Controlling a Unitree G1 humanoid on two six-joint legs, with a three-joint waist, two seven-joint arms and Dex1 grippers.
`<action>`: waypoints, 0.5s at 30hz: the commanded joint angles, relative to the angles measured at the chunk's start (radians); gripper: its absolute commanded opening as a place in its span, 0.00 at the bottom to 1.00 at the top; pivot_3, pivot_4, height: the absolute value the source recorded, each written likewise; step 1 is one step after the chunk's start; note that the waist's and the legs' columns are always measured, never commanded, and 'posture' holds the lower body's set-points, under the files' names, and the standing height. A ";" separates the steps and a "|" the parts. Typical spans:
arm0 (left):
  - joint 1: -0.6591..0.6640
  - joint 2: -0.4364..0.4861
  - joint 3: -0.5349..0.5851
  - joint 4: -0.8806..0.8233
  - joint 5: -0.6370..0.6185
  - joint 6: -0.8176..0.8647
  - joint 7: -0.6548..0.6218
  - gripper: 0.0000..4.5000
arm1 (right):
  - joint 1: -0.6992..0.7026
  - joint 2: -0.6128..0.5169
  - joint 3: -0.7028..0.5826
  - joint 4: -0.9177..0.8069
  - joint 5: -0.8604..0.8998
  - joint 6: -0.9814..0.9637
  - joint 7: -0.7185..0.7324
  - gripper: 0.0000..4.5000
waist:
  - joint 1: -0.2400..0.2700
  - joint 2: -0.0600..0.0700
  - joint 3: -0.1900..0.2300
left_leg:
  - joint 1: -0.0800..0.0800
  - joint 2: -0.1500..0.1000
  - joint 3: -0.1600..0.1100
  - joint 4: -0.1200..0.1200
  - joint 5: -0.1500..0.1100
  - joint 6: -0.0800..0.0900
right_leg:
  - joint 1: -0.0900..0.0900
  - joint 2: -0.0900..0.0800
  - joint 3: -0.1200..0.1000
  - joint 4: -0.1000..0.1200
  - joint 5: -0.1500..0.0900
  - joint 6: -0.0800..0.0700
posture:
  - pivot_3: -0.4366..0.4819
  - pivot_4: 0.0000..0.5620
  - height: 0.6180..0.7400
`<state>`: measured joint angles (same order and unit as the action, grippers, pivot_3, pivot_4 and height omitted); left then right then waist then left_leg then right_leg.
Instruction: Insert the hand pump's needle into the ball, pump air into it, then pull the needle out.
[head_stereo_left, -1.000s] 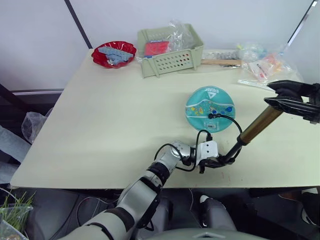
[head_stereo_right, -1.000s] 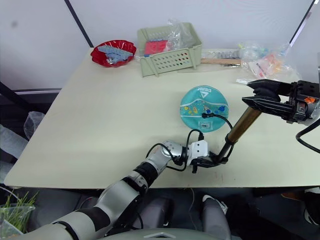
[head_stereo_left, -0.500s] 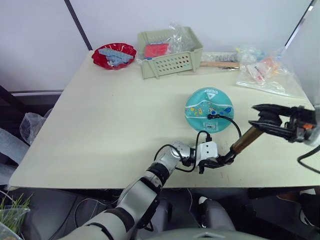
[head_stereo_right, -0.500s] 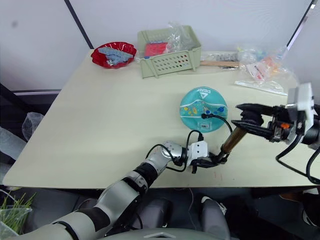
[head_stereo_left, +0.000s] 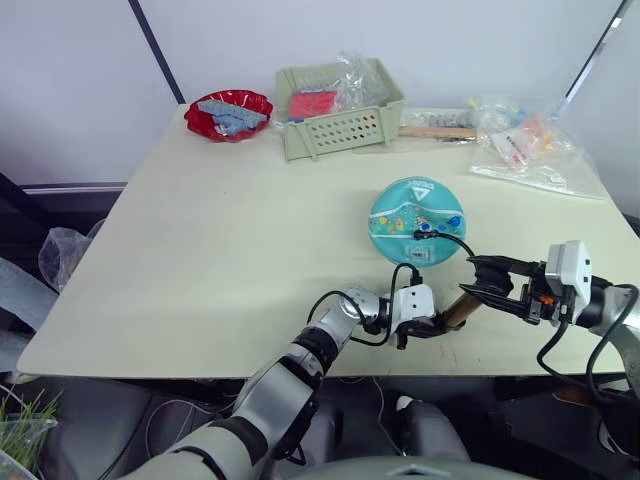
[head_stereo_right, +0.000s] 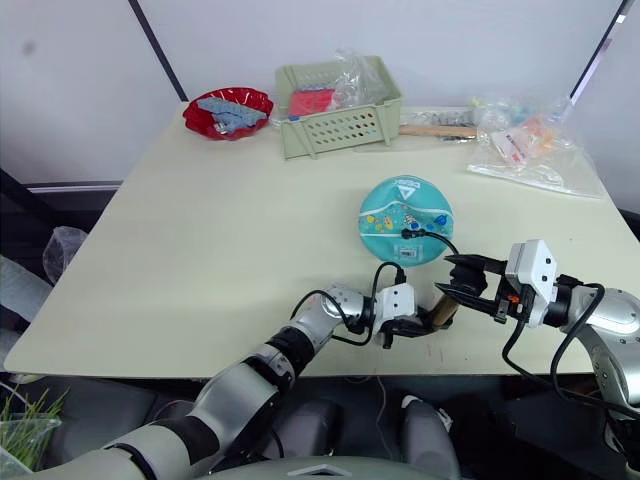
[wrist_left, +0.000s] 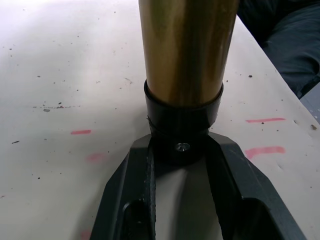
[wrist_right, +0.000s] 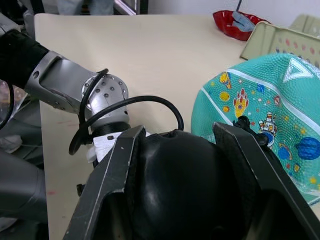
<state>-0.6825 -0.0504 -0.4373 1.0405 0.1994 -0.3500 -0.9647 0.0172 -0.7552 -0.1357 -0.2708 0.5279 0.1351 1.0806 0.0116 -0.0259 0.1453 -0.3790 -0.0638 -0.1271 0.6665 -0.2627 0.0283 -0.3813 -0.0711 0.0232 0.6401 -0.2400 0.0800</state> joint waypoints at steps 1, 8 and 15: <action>0.031 0.028 -0.017 0.048 0.038 0.043 0.002 0.22 | 0.011 -0.019 0.019 0.065 -0.023 0.035 0.027 0.36 | 0.000 0.000 0.000 | 0.000 0.000 0.000 0.000 0.000 0.000 | 0.000 0.000 0.000 0.000 0.000 0.000 | 0.48 0.27 1.00; 0.029 0.021 -0.017 0.052 0.037 0.038 0.007 0.22 | -0.080 -0.092 -0.130 -0.027 0.163 0.146 0.044 0.36 | 0.003 0.007 0.004 | -0.002 -0.001 0.000 0.000 0.000 0.000 | -0.001 -0.001 0.000 0.000 0.000 0.000 | 0.48 0.27 1.00; 0.025 0.022 -0.018 0.060 0.040 0.033 0.007 0.22 | -0.208 -0.199 -0.269 -0.063 0.328 0.307 0.026 0.36 | 0.004 0.011 0.009 | -0.007 -0.002 -0.001 0.000 0.000 0.000 | -0.006 -0.002 0.000 -0.001 0.002 -0.004 | 0.48 0.27 1.00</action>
<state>-0.6858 -0.0633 -0.4321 1.0331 0.1911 -0.3555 -0.9694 -0.1460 -0.9285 -0.2961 -0.2993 0.7854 0.4298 1.1195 0.0152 -0.0145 0.1545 -0.3863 -0.0659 -0.1281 0.6667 -0.2626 0.0285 -0.3868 -0.0734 0.0224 0.6393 -0.2375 0.0761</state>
